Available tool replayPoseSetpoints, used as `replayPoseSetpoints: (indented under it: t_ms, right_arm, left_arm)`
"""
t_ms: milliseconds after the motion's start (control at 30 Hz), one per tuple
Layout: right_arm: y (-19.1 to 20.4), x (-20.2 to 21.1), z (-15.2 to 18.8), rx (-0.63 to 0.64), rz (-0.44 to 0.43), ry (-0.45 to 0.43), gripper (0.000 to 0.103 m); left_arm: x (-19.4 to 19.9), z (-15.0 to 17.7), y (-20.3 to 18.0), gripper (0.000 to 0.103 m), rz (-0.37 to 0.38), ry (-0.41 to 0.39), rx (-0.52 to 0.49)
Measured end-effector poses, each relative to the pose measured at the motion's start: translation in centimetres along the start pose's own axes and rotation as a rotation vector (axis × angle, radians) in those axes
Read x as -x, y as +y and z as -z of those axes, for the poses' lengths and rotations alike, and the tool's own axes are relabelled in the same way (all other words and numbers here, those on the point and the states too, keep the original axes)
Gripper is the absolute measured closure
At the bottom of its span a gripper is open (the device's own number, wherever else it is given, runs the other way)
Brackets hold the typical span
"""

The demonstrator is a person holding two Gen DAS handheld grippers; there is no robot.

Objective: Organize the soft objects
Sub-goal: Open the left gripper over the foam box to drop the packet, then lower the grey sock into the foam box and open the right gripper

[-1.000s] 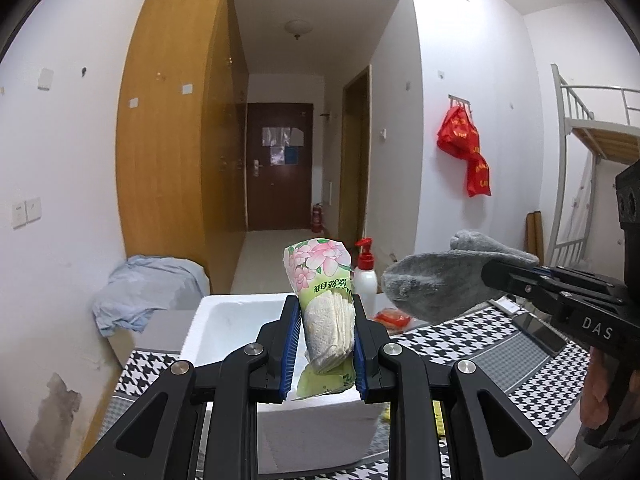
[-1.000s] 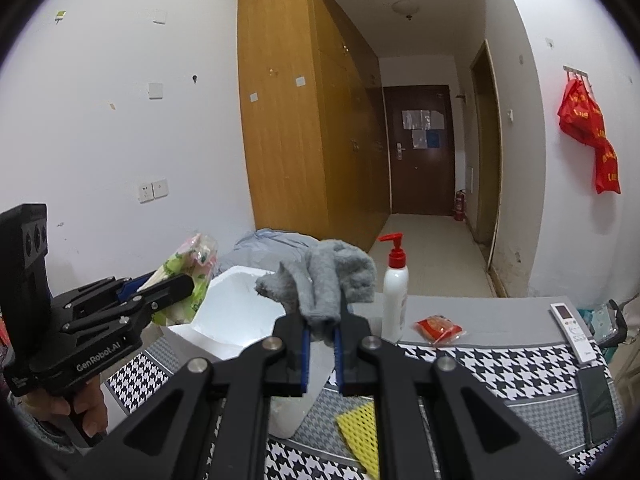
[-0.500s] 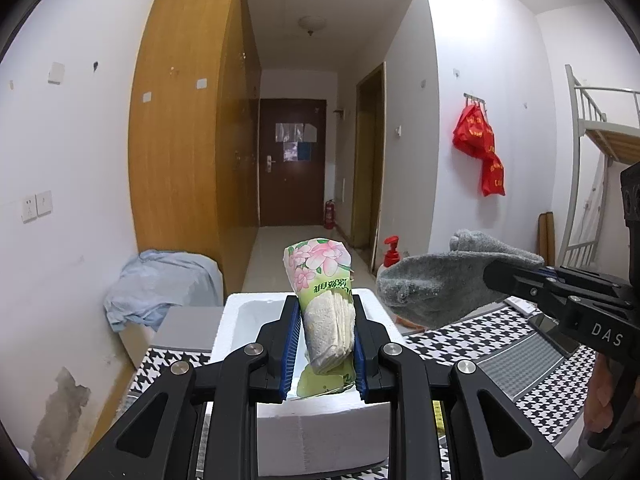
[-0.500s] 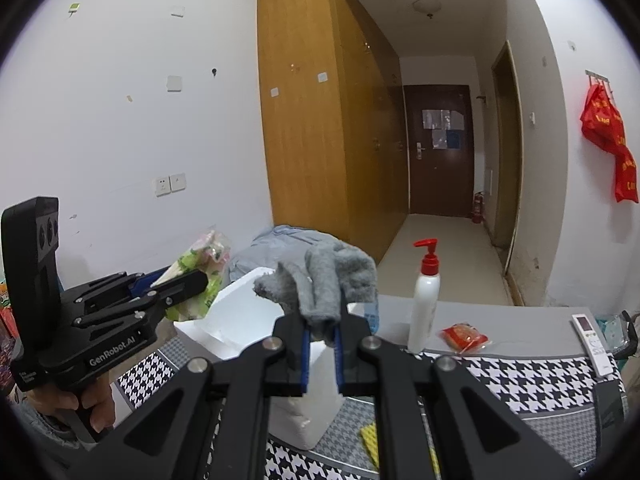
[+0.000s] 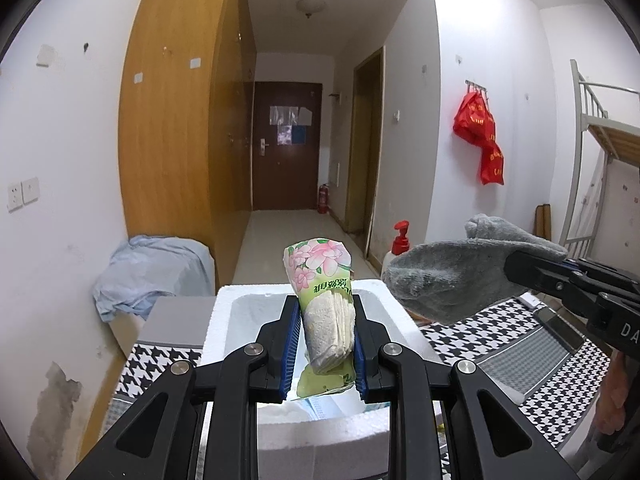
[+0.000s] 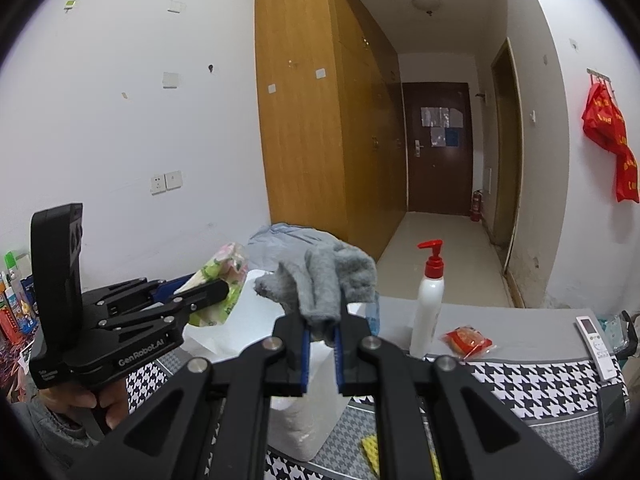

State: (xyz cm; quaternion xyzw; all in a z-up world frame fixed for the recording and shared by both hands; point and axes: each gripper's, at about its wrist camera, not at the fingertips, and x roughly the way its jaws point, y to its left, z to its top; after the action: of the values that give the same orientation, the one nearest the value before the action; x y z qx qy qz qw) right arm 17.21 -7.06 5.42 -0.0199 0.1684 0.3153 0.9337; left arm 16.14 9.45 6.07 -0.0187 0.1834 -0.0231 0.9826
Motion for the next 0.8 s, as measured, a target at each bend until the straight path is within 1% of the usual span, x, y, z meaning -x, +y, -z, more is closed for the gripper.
replayPoseSetpoints:
  t_ms: [433, 500, 533, 567, 600, 633, 667, 700, 767, 800]
  right_arm:
    - [-0.3, -0.7, -0.1, -0.012, 0.021, 0.017, 0.091]
    - [-0.2, -0.7, -0.1, -0.013, 0.023, 0.017, 0.091]
    - [-0.2, -0.7, -0.2, -0.013, 0.023, 0.017, 0.091]
    - [-0.2, -0.7, -0.2, -0.014, 0.023, 0.017, 0.091]
    - [-0.2, -0.7, -0.2, -0.012, 0.024, 0.017, 0.091]
    - [-0.2, -0.7, -0.2, -0.012, 0.024, 0.018, 0.091]
    - [-0.2, -0.7, -0.2, -0.011, 0.024, 0.018, 0.091]
    - [-0.2, -0.6, -0.2, -0.011, 0.023, 0.017, 0.091]
    - [-0.2, -0.6, -0.3, -0.011, 0.024, 0.014, 0.091]
    - [-0.3, -0.6, -0.3, -0.012, 0.024, 0.013, 0.091]
  left_arm:
    - [-1.7, -0.3, 0.3, 0.078, 0.004, 0.03, 0.003]
    - [-1.7, -0.2, 0.3, 0.075, -0.001, 0.031, 0.002]
    - [-1.6, -0.2, 0.3, 0.071, 0.0, 0.031, 0.004]
    - [-1.5, -0.2, 0.3, 0.062, -0.003, 0.029, 0.004]
    - [-1.4, -0.3, 0.3, 0.055, -0.012, 0.019, 0.002]
    - [-1.2, -0.3, 0.3, 0.041, -0.019, 0.01, 0.001]
    - [-1.0, -0.3, 0.4, 0.032, -0.022, 0.0, 0.002]
    - [-0.8, -0.3, 0.5, 0.028, -0.022, -0.007, 0.01]
    - [-0.5, -0.3, 0.6, 0.016, -0.022, -0.017, 0.019]
    - [-0.3, -0.4, 0.7, 0.012, -0.023, -0.023, 0.02]
